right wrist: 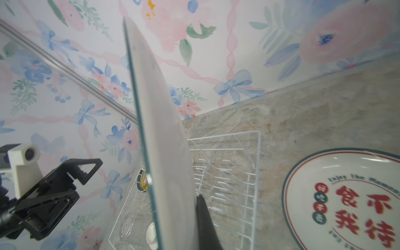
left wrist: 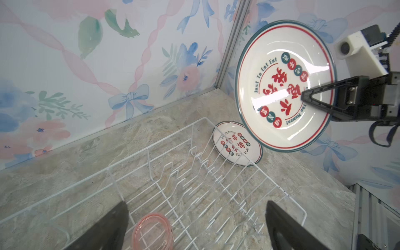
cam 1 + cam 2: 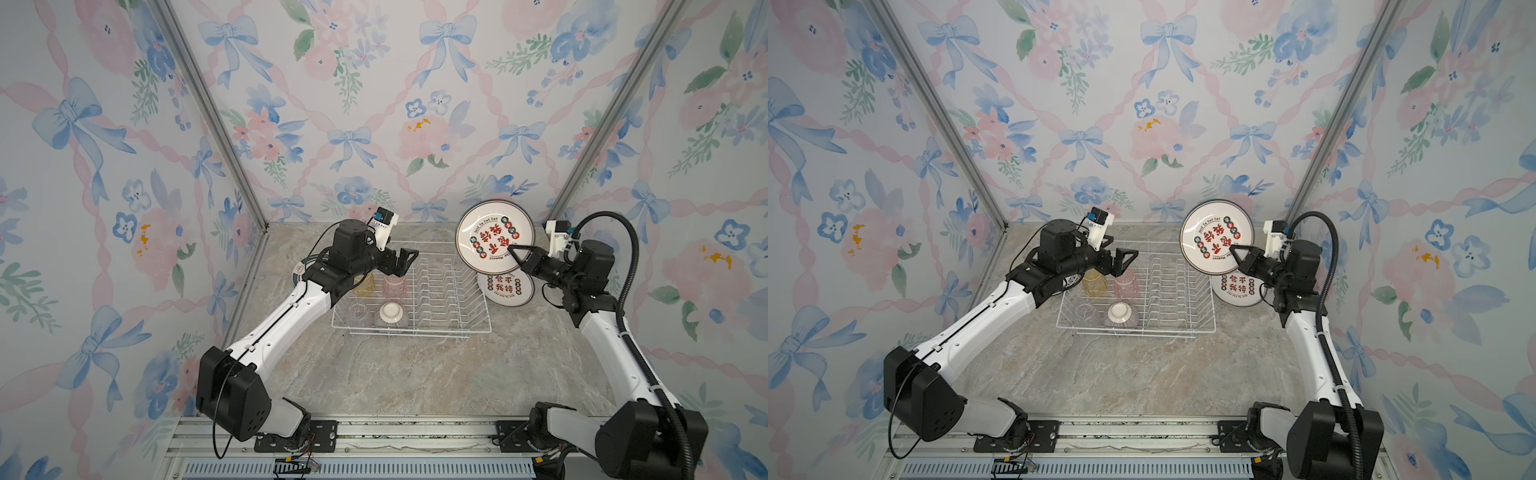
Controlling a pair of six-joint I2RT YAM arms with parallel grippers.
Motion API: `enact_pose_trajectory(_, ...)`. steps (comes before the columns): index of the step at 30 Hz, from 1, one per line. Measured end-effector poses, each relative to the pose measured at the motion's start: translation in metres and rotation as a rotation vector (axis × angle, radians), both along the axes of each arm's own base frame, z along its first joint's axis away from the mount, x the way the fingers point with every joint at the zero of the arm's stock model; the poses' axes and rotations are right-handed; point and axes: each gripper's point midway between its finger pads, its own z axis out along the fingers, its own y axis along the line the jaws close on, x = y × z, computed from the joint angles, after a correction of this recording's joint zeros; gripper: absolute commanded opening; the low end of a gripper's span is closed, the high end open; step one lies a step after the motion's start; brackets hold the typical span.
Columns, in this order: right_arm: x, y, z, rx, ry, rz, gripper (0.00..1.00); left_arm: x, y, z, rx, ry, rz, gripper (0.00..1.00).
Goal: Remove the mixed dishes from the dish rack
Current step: 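Lower the plate onto the first printed plate with the right gripper while the left withdraws, then set the plate flat on the stack and open the right gripper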
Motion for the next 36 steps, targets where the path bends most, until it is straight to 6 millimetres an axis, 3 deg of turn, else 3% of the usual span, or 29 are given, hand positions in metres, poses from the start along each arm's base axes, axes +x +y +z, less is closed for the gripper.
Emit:
enact_pose_trajectory(4, -0.002, -0.059, -0.028, 0.042, 0.103, -0.183, 0.0, -0.003, 0.011, -0.019, 0.051, -0.002, 0.065, 0.98)
enact_pose_trajectory(7, -0.002, -0.087, -0.053, 0.075, 0.177, -0.269, 0.0, -0.003, 0.018, -0.026, 0.072, -0.002, 0.099, 0.98)
enact_pose_trajectory(9, 0.001, -0.095, -0.074, 0.097, 0.235, -0.287, 0.0, 0.0, 0.02, -0.025, 0.076, -0.01, 0.112, 0.98)
enact_pose_trajectory(15, 0.01, -0.098, -0.151, 0.186, 0.436, -0.301, 0.0, 0.002, 0.02, -0.023, 0.071, -0.022, 0.119, 0.98)
enact_pose_trajectory(20, 0.015, -0.1, -0.193, 0.237, 0.53, -0.314, 0.0, 0.004, 0.022, -0.024, 0.072, -0.02, 0.124, 0.98)
enact_pose_trajectory(36, 0.033, -0.089, -0.238, 0.288, 0.588, -0.294, 0.0, 0.007, 0.024, -0.026, 0.073, -0.017, 0.131, 0.98)
